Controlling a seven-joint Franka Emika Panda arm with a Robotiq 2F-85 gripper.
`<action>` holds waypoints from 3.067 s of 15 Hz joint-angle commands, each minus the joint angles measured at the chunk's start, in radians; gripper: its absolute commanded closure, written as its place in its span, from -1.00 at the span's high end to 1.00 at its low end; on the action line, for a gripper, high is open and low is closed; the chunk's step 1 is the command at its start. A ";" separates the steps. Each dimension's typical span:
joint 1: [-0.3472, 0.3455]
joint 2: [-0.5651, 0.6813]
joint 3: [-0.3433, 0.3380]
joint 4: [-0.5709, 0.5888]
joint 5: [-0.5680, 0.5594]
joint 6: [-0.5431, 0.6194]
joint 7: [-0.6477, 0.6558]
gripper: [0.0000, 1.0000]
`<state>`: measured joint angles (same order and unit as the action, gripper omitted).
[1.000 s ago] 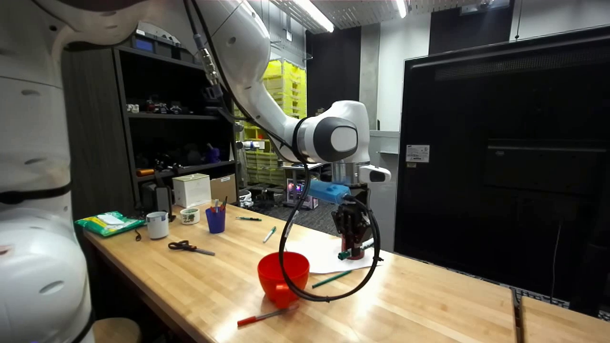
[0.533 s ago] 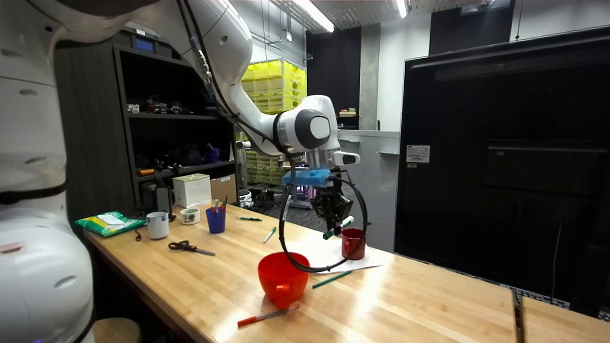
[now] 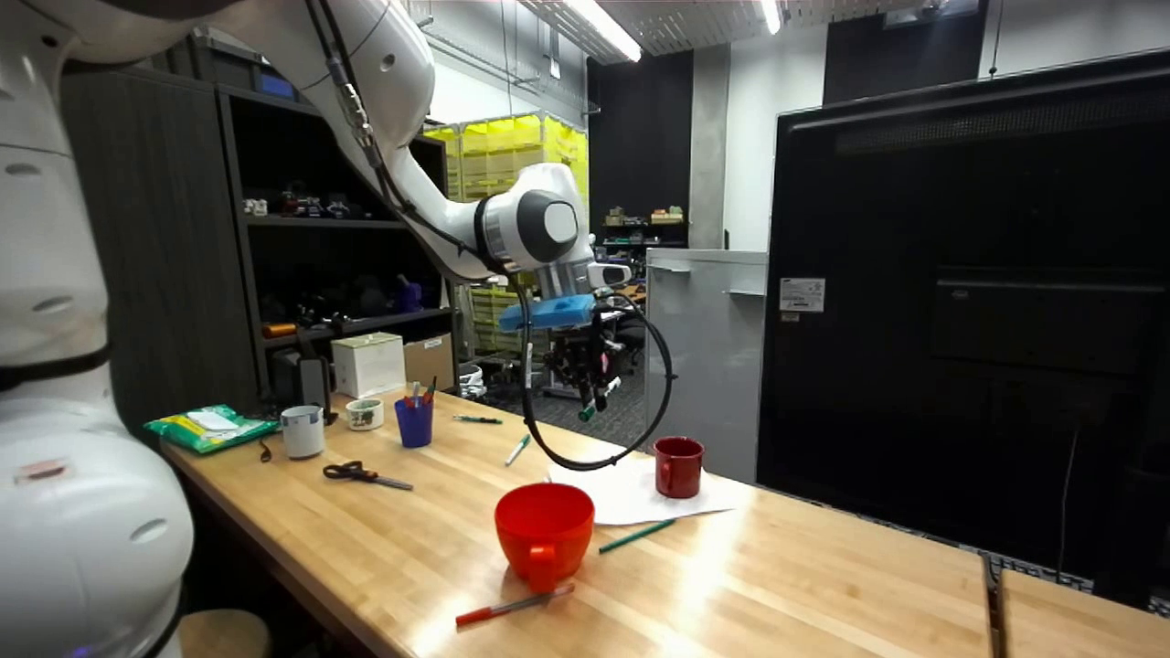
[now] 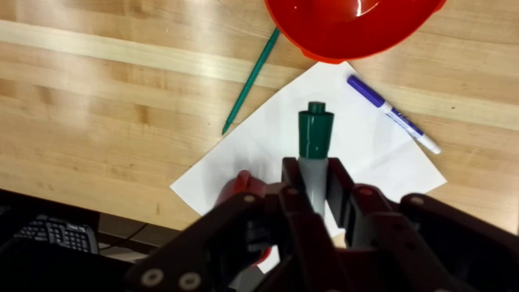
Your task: Move the marker to the blue cup
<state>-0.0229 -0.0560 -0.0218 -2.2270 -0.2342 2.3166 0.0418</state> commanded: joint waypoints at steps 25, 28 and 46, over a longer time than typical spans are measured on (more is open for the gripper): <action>0.146 -0.110 0.092 -0.124 0.007 -0.028 -0.538 -0.60; 0.152 -0.094 0.101 -0.106 -0.012 -0.037 -0.554 -0.90; 0.262 0.075 0.260 0.178 -0.259 -0.405 -0.845 -0.90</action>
<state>0.2207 -0.0351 0.2174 -2.1316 -0.4252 1.9945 -0.7713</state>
